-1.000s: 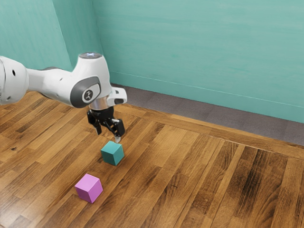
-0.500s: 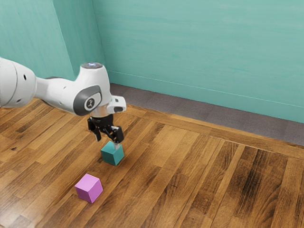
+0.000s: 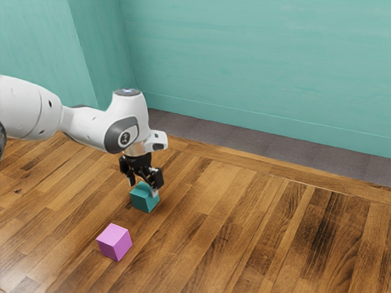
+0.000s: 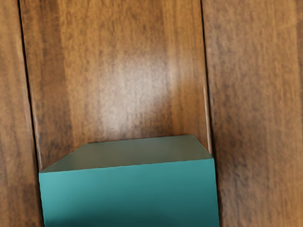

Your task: Pick up the blue block with one arm, and put the blue block on the pink block with one arm

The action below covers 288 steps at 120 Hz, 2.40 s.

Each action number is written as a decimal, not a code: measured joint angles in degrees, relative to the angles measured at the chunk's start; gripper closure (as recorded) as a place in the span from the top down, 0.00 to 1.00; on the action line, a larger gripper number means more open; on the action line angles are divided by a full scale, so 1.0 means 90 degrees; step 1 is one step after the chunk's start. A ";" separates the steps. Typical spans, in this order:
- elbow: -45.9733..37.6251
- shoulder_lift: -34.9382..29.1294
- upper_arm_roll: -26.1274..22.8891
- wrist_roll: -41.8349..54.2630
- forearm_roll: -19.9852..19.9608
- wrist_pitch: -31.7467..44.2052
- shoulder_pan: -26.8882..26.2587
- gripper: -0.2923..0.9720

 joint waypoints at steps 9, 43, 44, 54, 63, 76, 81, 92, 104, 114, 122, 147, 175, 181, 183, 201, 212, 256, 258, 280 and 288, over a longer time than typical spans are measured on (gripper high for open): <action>0.0050 0.0074 0.0000 0.0009 0.0018 0.0001 0.0001 0.77; 0.0159 0.0379 0.0009 0.0035 0.0038 0.0004 0.0046 0.77; 0.0165 0.0384 0.0009 0.0035 0.0038 0.0004 0.0048 0.77; 0.0201 0.0407 0.0010 0.0040 0.0035 0.0004 0.0058 0.74; 0.0208 0.0412 0.0010 0.0044 0.0033 0.0004 0.0059 0.66; 0.0209 0.0408 0.0010 0.0045 0.0037 0.0005 0.0066 0.56; 0.0211 0.0405 0.0008 0.0041 0.0043 0.0003 0.0066 0.55; 0.0208 0.0331 0.0001 0.0027 0.0052 -0.0007 0.0050 0.51; 0.0105 -0.0085 -0.0005 -0.0007 0.0069 -0.0039 0.0042 0.46; -0.0204 -0.0648 -0.0080 -0.0048 0.0103 -0.0105 0.0060 0.43; -0.0656 -0.1229 -0.0139 -0.0083 0.0124 -0.0137 0.0080 0.42; -0.1692 -0.2200 -0.0231 -0.0174 0.0168 -0.0161 0.0208 0.41; -0.2458 -0.2753 -0.0258 -0.0255 0.0189 -0.0169 0.0295 0.40; -0.2546 -0.2811 -0.0288 -0.0270 0.0190 -0.0169 0.0316 0.40; -0.2580 -0.2835 -0.0302 -0.0274 0.0190 -0.0169 0.0317 0.40; -0.2890 -0.3163 -0.0404 -0.0312 0.0183 -0.0174 0.0292 0.40; -0.3103 -0.3339 -0.0431 -0.0329 0.0172 -0.0176 0.0291 0.40; -0.3541 -0.3798 -0.0655 -0.0380 0.0135 -0.0192 0.0293 0.39; -0.3551 -0.3803 -0.0659 -0.0382 0.0133 -0.0192 0.0293 0.39; -0.3592 -0.3819 -0.0675 -0.0400 0.0067 -0.0192 0.0293 0.39; -0.3600 -0.3825 -0.0686 -0.0403 0.0051 -0.0193 0.0294 0.41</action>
